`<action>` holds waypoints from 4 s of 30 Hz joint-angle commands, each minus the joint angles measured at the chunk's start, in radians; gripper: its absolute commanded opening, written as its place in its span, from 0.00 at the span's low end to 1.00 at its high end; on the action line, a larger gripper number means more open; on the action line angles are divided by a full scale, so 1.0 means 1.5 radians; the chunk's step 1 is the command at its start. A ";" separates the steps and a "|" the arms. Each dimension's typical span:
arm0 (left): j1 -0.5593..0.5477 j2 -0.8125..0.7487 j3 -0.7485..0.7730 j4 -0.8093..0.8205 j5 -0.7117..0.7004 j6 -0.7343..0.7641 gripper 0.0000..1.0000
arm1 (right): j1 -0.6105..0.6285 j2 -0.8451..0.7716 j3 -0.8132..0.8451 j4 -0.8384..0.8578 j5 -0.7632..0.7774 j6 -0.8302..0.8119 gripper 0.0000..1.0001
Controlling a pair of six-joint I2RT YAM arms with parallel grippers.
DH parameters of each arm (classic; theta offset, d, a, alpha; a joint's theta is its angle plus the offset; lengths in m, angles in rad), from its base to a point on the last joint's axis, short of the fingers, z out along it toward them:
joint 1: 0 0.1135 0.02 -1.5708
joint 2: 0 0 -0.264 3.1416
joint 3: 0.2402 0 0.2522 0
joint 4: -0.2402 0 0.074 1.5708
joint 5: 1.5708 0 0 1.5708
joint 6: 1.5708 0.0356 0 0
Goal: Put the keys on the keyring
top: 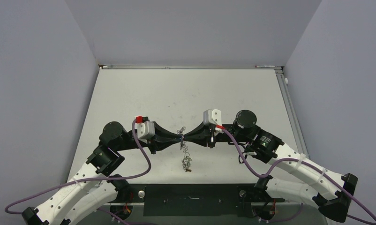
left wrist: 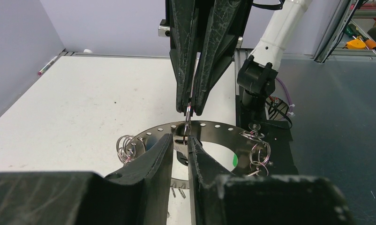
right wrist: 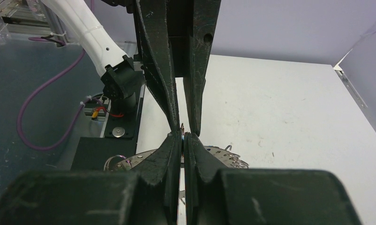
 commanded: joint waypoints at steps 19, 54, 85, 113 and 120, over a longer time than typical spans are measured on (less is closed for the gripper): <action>0.004 -0.003 0.009 0.045 0.028 -0.031 0.00 | 0.004 -0.010 -0.010 0.141 0.104 0.030 0.05; 0.004 -0.012 0.058 -0.015 -0.057 -0.053 0.39 | 0.004 -0.043 -0.139 0.405 0.155 0.203 0.05; 0.004 0.025 0.052 0.060 -0.024 -0.120 0.00 | 0.016 -0.009 -0.137 0.446 0.087 0.211 0.05; -0.012 0.047 0.160 -0.265 -0.030 0.115 0.00 | 0.015 0.077 0.090 -0.139 -0.007 -0.104 0.36; -0.020 0.055 0.158 -0.269 -0.027 0.121 0.00 | 0.015 0.098 0.089 -0.106 -0.019 -0.093 0.31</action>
